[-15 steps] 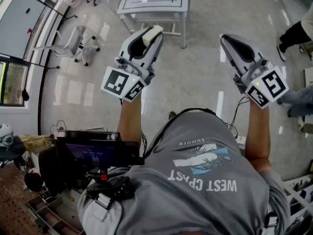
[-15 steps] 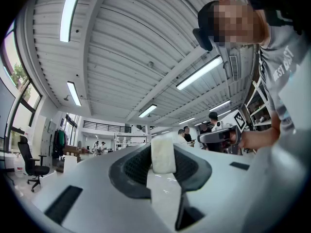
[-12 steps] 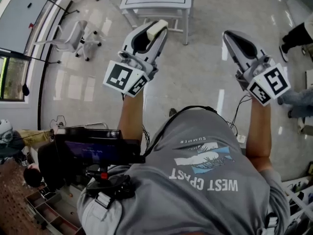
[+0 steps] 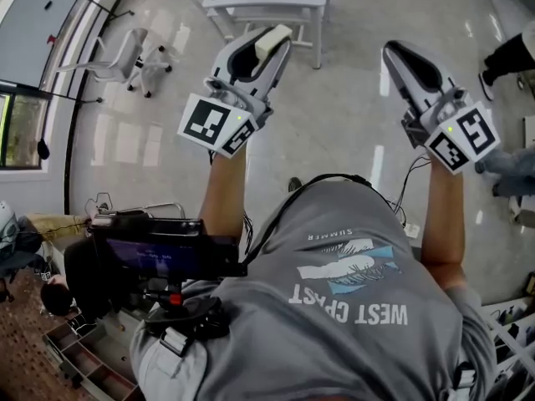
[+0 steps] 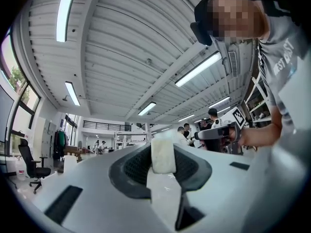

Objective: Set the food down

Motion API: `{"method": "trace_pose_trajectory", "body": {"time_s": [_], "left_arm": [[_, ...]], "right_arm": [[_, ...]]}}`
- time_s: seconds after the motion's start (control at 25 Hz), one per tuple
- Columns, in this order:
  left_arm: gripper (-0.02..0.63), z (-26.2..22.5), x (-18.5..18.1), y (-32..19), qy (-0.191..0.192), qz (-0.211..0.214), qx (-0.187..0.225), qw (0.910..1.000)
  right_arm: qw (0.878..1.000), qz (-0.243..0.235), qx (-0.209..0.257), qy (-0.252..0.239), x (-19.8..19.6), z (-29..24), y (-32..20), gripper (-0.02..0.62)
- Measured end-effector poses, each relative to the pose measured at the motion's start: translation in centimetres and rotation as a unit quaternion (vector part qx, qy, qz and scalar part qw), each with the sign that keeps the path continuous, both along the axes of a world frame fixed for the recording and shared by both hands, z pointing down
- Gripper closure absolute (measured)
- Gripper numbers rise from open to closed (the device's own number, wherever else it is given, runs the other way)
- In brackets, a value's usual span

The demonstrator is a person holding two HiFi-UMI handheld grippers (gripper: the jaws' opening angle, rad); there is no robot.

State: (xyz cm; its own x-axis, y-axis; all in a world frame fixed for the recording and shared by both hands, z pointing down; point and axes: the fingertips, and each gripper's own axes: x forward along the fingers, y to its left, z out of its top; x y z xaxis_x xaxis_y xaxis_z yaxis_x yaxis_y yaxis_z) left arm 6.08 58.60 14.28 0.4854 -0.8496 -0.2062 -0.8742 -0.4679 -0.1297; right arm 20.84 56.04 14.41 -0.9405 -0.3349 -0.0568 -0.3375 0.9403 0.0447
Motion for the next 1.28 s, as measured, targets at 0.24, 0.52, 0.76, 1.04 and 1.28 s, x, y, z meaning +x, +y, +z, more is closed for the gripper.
{"method": "trace_pose_trajectory", "body": {"time_s": [0.24,0.52,0.76,1.04,1.28], "left_arm": [[0.5,0.7,0.4,-0.9,-0.005,0.004,-0.006,1.0],[0.5,0.6,1.2,-1.4,-0.007,0.003,-0.01,0.9999],[0.5,0.9,2.9,-1.4,-0.012,0.0,-0.011,0.9999],[0.5,1.3,5.3,-2.8,-0.014,-0.009,-0.016,0.9997],[0.5,2.0,7.4,-4.6,-0.016,-0.017,-0.021,0.9995]], "right_arm": [[1.0,0.018,0.02,0.001,0.3,0.0,-0.7,0.546],[0.999,0.038,0.024,-0.001,1.4,-0.2,-2.0,0.553],[0.999,0.037,0.02,-0.005,3.2,0.4,-2.2,0.586],[1.0,0.027,0.014,-0.003,5.4,1.0,-3.9,0.588],[1.0,0.018,0.009,0.0,7.2,1.8,-6.0,0.588]]}}
